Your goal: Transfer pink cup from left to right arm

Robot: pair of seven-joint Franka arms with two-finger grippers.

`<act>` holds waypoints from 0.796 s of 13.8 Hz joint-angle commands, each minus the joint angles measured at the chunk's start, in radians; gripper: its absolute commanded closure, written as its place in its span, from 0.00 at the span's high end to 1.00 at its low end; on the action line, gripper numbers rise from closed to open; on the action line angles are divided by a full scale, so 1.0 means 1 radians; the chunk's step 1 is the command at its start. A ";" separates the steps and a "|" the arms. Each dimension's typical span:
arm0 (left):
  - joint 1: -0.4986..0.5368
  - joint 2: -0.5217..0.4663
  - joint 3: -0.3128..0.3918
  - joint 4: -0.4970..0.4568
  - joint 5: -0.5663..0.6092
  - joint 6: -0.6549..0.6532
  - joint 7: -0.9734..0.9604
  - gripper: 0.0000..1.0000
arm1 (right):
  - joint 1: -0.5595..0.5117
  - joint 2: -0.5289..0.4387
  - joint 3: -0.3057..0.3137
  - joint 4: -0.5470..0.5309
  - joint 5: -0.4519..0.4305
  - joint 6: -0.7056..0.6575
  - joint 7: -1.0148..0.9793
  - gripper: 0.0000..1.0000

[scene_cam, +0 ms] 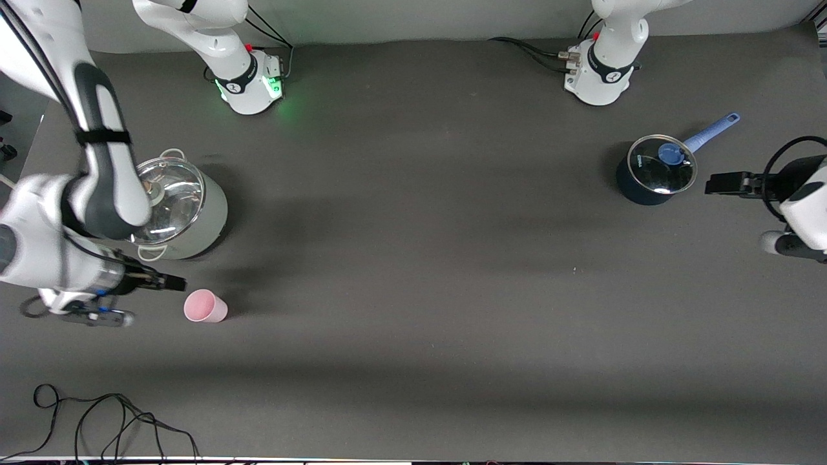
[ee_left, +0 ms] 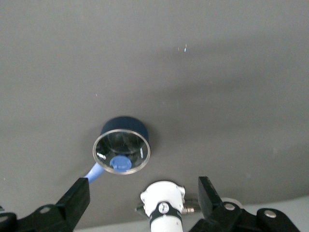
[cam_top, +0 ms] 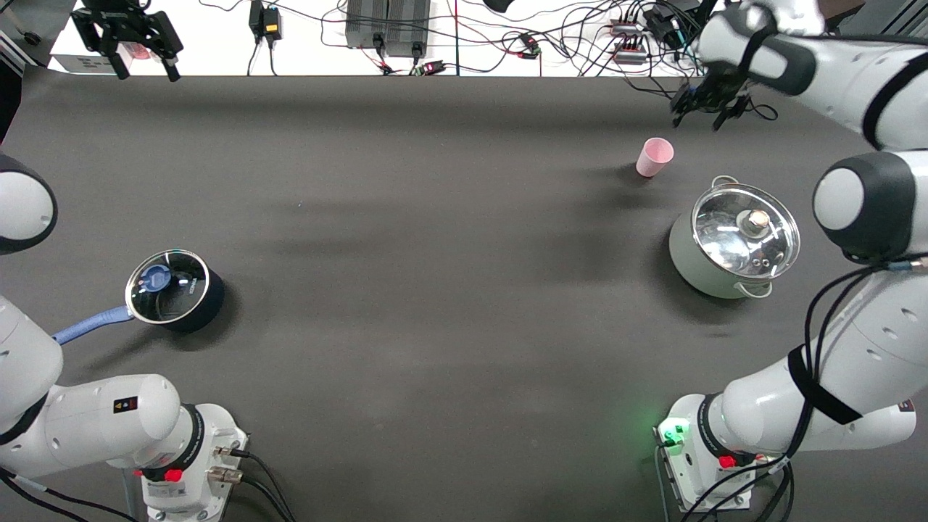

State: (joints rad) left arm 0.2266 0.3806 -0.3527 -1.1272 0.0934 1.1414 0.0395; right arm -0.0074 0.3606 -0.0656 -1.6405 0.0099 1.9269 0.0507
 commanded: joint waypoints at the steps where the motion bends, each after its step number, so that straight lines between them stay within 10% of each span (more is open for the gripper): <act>1: -0.007 -0.185 0.017 -0.254 0.011 0.139 -0.010 1.00 | 0.003 -0.078 0.000 0.074 -0.025 -0.100 -0.023 1.00; 7: -0.406 -0.266 0.435 -0.362 -0.026 0.253 -0.015 1.00 | 0.006 -0.256 0.001 0.047 -0.022 -0.218 -0.029 1.00; 11: -0.406 -0.383 0.443 -0.553 -0.034 0.441 -0.012 1.00 | 0.017 -0.294 0.003 0.045 -0.013 -0.264 -0.029 1.00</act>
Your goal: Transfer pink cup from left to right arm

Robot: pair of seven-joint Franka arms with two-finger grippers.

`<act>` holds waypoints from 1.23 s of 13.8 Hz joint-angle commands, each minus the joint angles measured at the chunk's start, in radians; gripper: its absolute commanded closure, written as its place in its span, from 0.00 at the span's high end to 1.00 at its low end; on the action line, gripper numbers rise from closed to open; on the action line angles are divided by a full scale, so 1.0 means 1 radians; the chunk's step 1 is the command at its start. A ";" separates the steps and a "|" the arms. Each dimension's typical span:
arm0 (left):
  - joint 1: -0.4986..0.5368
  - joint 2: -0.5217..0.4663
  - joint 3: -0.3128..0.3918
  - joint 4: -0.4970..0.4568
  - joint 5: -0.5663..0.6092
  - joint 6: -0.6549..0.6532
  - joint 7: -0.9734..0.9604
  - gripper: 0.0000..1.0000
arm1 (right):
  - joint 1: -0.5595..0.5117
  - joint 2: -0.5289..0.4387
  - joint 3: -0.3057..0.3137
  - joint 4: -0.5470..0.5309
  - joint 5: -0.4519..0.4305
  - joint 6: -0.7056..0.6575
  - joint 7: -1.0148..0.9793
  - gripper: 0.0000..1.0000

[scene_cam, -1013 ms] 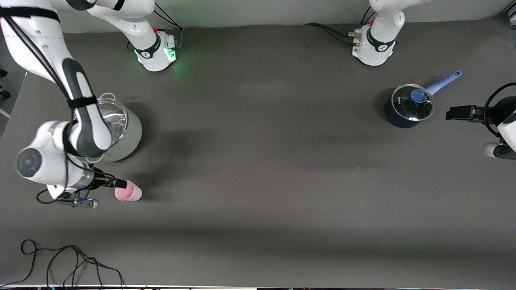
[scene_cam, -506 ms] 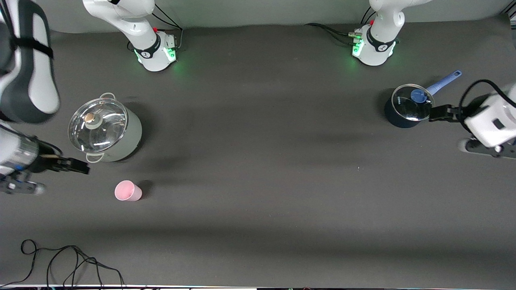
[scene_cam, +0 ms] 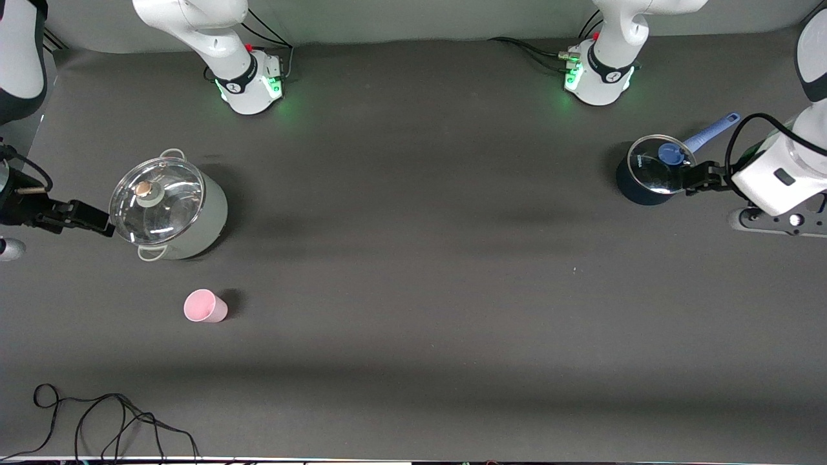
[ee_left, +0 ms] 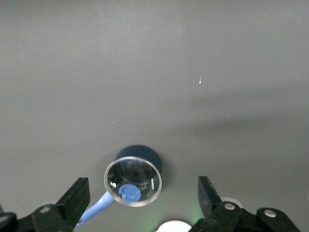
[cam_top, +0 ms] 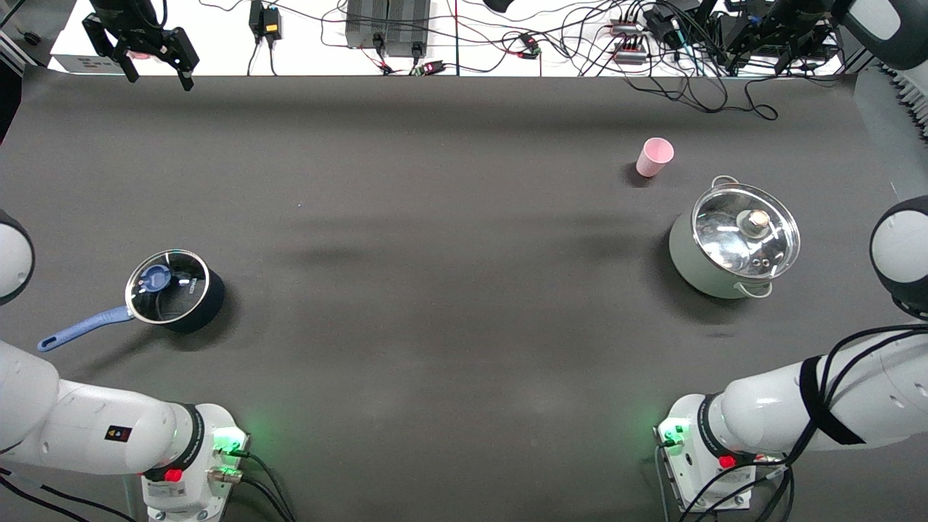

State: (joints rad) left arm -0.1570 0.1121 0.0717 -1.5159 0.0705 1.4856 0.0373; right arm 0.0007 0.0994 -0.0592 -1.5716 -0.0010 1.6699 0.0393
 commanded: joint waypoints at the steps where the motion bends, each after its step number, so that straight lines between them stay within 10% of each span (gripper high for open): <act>1: -0.022 -0.144 0.019 -0.215 -0.012 0.134 -0.010 1.00 | 0.007 -0.059 -0.010 -0.033 0.002 -0.012 -0.019 1.00; 8: 0.028 -0.170 0.085 -0.268 -0.043 0.236 0.197 1.00 | 0.007 -0.113 -0.019 -0.107 0.004 0.034 -0.108 1.00; 17: -0.041 -0.085 0.083 -0.103 -0.044 0.194 0.000 1.00 | 0.010 -0.093 -0.016 -0.105 0.003 0.096 -0.032 1.00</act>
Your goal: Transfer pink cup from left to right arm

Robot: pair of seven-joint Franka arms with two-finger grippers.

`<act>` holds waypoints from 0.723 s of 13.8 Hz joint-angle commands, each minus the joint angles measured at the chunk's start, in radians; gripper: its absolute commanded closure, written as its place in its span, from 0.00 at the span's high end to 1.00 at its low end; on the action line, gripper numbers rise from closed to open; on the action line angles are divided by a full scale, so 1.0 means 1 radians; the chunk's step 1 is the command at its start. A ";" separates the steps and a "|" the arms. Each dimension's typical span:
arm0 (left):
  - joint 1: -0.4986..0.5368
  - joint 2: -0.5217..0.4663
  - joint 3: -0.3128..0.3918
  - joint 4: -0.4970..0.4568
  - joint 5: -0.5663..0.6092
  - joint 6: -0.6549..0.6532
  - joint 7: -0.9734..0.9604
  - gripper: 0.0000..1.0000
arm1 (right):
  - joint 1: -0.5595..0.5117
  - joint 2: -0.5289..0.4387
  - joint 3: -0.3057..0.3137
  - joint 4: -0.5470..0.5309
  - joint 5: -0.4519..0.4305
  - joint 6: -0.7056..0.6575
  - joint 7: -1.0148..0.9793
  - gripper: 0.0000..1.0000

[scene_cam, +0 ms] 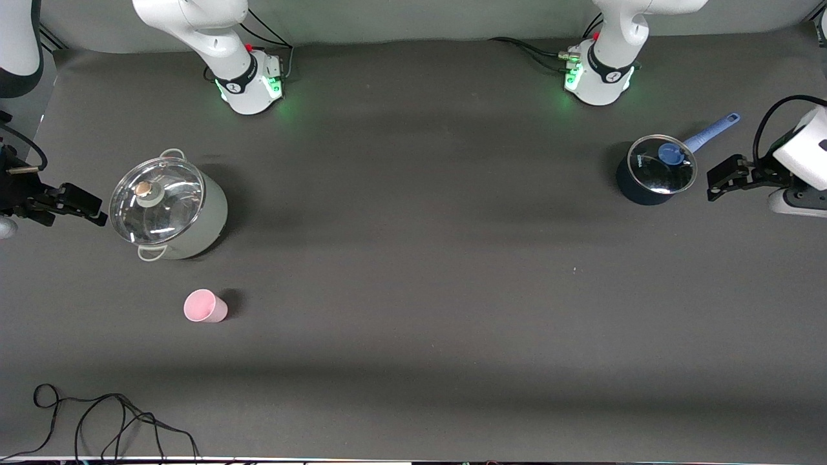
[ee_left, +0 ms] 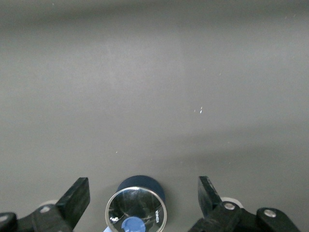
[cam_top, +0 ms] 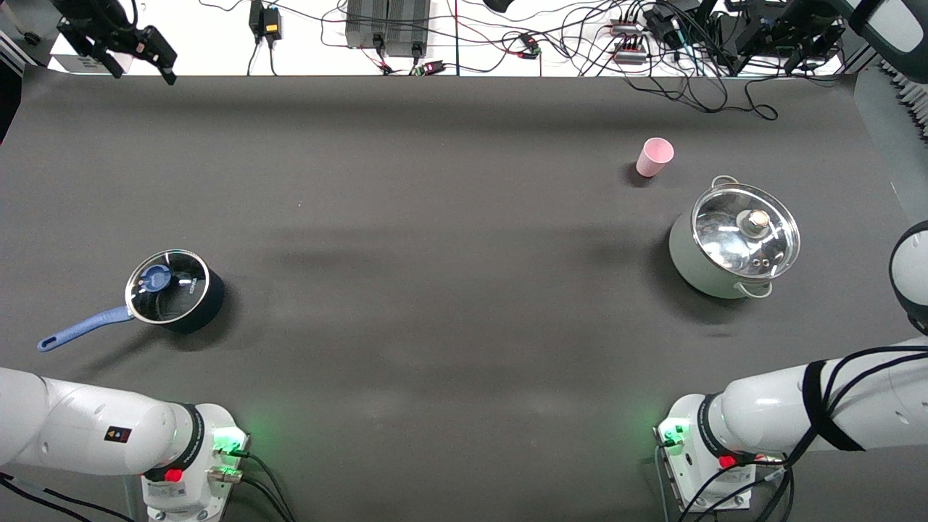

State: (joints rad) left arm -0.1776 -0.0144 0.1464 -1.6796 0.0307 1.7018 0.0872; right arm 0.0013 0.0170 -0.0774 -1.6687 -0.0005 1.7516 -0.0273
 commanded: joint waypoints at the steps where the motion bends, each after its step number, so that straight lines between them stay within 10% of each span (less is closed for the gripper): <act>1: -0.020 0.050 0.007 0.063 -0.006 -0.002 -0.053 1.00 | 0.009 -0.011 0.002 -0.008 0.002 0.014 0.036 1.00; 10: -0.017 0.080 -0.010 0.095 -0.006 -0.050 -0.052 1.00 | -0.021 0.044 0.016 0.049 0.004 0.034 0.033 1.00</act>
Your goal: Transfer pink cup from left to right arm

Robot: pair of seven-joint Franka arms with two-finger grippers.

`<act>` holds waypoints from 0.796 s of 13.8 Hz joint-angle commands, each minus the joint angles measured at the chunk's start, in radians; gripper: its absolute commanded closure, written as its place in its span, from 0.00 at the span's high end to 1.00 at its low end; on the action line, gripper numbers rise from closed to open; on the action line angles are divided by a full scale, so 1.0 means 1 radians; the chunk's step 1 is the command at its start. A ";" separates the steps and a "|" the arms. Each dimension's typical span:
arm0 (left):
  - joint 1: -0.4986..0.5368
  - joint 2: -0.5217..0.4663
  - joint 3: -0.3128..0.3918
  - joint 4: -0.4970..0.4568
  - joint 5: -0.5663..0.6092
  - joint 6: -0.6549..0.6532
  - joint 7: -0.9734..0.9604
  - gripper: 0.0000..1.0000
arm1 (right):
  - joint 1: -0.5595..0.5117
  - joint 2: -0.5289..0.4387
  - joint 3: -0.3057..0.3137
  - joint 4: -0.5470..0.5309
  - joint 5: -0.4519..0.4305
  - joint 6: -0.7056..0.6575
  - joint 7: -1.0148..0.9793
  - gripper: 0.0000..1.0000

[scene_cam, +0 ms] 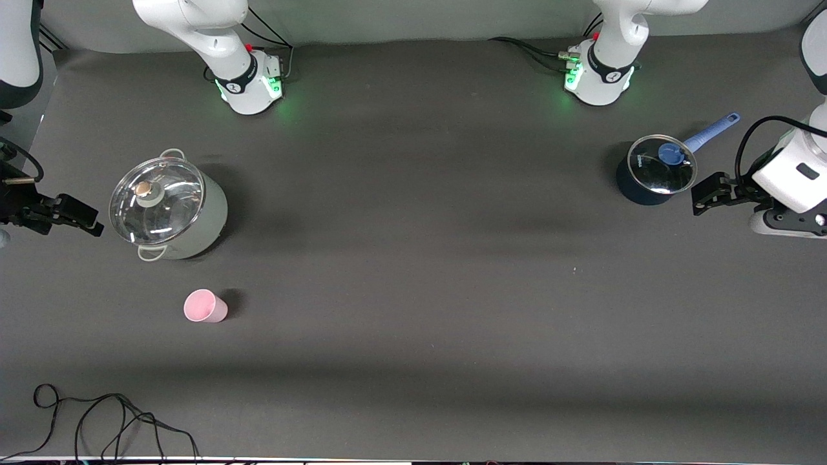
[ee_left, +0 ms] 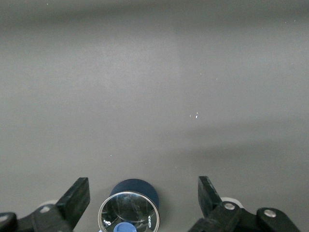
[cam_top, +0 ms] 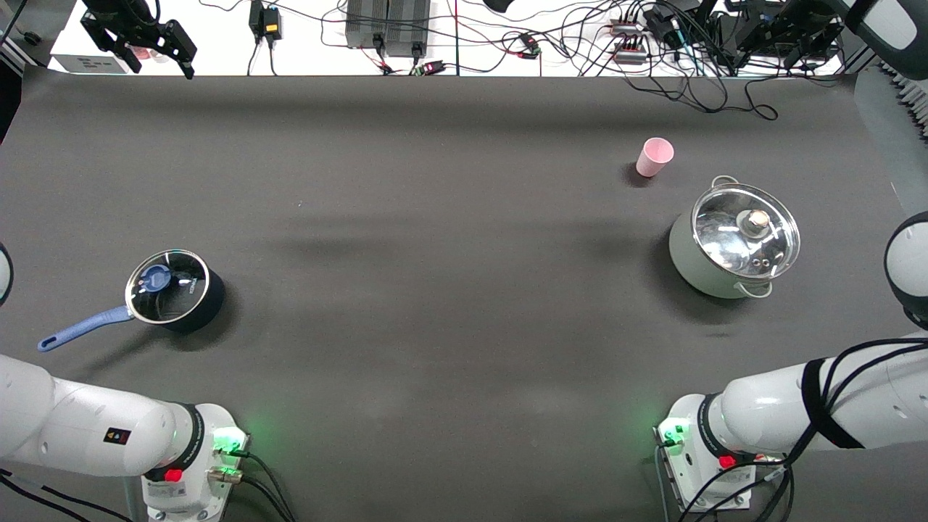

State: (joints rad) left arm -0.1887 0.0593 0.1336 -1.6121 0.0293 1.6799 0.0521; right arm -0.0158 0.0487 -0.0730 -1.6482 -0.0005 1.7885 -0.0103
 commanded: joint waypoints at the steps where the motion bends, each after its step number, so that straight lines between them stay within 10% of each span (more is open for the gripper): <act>1: -0.006 0.007 0.003 0.028 -0.005 -0.031 -0.015 1.00 | -0.001 0.014 0.012 0.028 0.002 -0.003 0.016 1.00; 11: -0.009 0.013 -0.008 0.090 -0.003 -0.133 -0.020 1.00 | 0.005 0.011 0.002 0.027 0.002 -0.004 0.010 1.00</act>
State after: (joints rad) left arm -0.1888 0.0605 0.1320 -1.5647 0.0289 1.6159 0.0521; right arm -0.0115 0.0528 -0.0652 -1.6396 -0.0005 1.7885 -0.0102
